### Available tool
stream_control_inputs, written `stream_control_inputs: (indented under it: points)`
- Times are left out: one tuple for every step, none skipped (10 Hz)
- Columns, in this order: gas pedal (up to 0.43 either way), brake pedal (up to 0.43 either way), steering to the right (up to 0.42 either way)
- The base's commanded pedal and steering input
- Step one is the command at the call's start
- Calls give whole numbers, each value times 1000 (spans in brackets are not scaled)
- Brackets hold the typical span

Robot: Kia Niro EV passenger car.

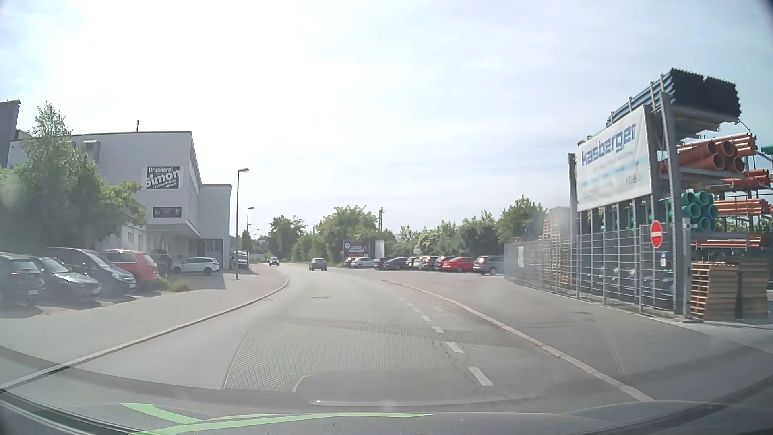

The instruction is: Follow the waypoints while adhering to traffic rules and regulations

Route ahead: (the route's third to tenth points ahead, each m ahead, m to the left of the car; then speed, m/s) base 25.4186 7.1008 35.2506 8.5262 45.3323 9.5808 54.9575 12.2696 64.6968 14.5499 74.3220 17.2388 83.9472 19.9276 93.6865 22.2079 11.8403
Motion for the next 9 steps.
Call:
stream_control_inputs:
  points:
    - [59,0,-11]
    - [59,0,-12]
    - [59,0,-13]
    - [59,0,-14]
    - [59,0,-14]
    - [59,0,-15]
    - [59,0,-15]
    - [59,0,-17]
    - [59,0,-18]
